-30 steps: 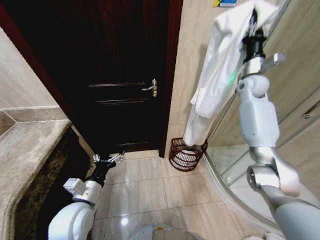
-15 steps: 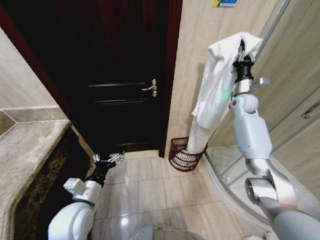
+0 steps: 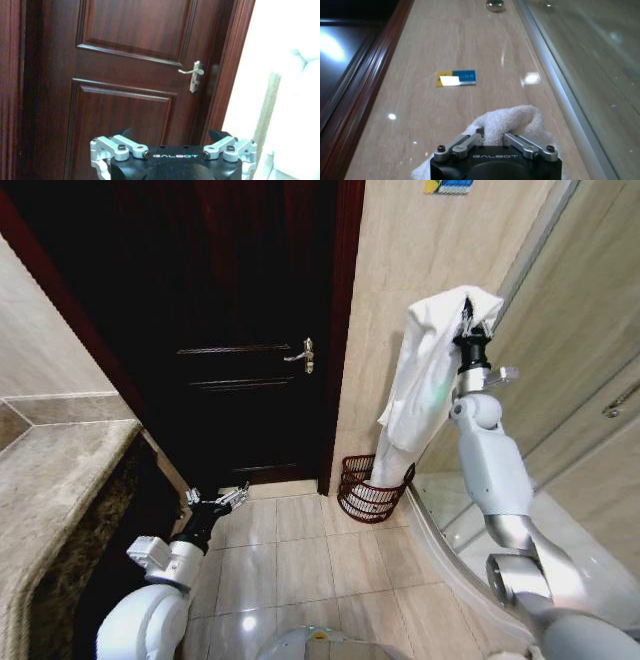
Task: Discard the used towel into the hamper.
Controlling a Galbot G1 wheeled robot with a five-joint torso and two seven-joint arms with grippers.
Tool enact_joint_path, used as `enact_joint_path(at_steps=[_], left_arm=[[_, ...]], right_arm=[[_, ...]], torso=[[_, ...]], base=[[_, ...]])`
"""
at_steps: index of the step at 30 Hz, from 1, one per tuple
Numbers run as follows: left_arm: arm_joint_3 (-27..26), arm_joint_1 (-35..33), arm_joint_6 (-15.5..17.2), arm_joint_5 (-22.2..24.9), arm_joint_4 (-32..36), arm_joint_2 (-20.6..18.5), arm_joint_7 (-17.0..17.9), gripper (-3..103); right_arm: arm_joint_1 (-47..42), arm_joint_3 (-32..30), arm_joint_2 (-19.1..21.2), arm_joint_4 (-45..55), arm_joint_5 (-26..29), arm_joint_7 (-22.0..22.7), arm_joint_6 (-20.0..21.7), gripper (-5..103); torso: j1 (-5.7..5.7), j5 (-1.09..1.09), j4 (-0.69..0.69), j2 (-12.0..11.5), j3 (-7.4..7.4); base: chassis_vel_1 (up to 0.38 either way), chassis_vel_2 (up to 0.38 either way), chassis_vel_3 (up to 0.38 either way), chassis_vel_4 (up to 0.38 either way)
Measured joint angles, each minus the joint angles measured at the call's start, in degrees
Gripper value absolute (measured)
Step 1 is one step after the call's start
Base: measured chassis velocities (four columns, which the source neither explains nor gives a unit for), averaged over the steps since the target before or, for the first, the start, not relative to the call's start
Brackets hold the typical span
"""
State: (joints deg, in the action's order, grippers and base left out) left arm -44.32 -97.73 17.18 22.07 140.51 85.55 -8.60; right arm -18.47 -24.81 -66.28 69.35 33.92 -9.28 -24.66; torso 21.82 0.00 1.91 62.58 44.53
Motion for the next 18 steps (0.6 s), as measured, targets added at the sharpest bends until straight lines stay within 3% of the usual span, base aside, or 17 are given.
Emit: enact_joint_path(at_steps=[3,18], left_arm=[[0.0,0.0,0.0,0.0,0.0,0.0,0.0,100],[0.0,0.0,0.0,0.0,0.0,0.0,0.0,100]], right_arm=[[-0.95,0.17,-0.22,-1.96,1.17,-1.75,-2.38,7],[-3.69,1.05,-1.28,-7.02,1.97,-4.34,-6.19,7]], torso=[[0.0,0.0,0.0,0.0,0.0],[0.0,0.0,0.0,0.0,0.0]], base=[[0.0,0.0,0.0,0.0],[0.0,0.0,0.0,0.0]])
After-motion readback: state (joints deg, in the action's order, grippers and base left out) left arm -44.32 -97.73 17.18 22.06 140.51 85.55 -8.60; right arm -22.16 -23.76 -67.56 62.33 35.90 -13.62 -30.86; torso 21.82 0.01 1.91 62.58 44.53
